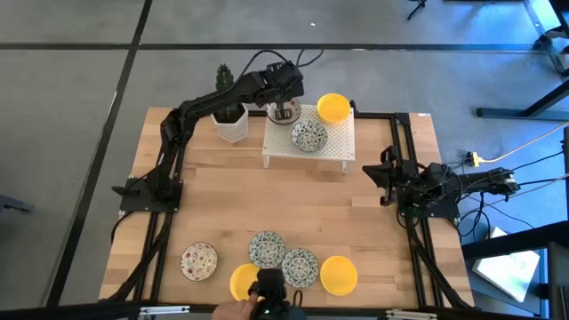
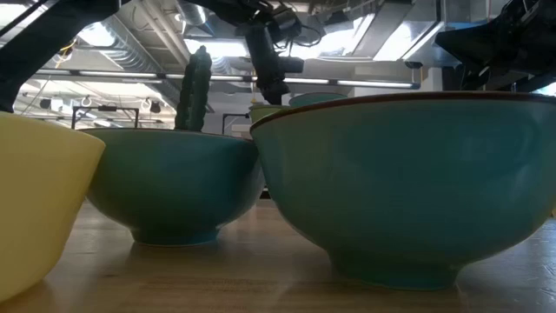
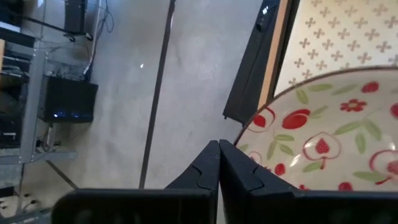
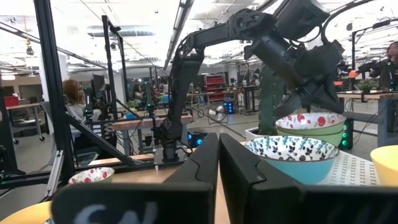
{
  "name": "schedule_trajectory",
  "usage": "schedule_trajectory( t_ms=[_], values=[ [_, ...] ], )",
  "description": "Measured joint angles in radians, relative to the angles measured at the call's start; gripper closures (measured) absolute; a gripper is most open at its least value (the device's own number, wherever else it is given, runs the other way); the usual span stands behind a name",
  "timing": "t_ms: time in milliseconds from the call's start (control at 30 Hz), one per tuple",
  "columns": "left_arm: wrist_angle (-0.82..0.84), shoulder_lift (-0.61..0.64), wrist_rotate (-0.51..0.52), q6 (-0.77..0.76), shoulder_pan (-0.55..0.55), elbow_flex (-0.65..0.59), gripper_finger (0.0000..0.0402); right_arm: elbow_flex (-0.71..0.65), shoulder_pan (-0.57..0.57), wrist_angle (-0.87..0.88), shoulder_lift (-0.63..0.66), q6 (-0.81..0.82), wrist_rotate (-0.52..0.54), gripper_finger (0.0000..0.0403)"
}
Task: Pick & Place Mini bowls
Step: Stack the top red patterned bowl on the red patterned bowl on the shelf
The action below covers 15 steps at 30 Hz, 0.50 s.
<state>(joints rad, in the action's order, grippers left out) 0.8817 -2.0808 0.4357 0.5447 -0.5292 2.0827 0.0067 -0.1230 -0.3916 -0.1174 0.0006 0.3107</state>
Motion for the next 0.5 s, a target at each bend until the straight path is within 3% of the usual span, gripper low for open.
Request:
schedule_trajectory(
  t_ms=[500],
  values=[
    [-0.013,0.005,0.044,0.026,0.013,0.034,0.0400,0.000,0.000,0.000,0.000,0.000,0.000,0.0386]
  ],
)
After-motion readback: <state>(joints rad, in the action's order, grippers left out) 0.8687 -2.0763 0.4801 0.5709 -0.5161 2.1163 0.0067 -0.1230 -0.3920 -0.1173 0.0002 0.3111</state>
